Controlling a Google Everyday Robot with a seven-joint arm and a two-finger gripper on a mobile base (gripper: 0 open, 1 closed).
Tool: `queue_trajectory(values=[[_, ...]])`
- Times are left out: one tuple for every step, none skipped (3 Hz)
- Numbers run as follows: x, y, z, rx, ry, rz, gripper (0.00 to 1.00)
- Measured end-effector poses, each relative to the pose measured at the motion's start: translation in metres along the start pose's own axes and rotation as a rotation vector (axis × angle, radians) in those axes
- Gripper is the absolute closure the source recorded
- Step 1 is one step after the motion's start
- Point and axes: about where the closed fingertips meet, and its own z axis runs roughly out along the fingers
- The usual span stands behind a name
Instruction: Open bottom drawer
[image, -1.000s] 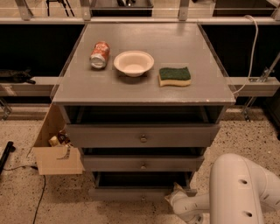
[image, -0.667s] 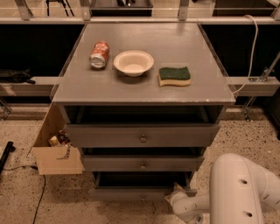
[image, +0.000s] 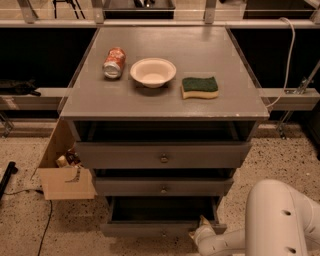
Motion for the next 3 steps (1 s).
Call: queue_trajectory(values=[[0.0046, -0.0004, -0.0046, 0.002, -0.001, 0.005, 1.0], [0.0068, 0.0014, -0.0094, -0.001, 0.003, 0.009, 1.0], [0.0068, 0.0014, -0.0094, -0.001, 0.003, 0.009, 1.0]])
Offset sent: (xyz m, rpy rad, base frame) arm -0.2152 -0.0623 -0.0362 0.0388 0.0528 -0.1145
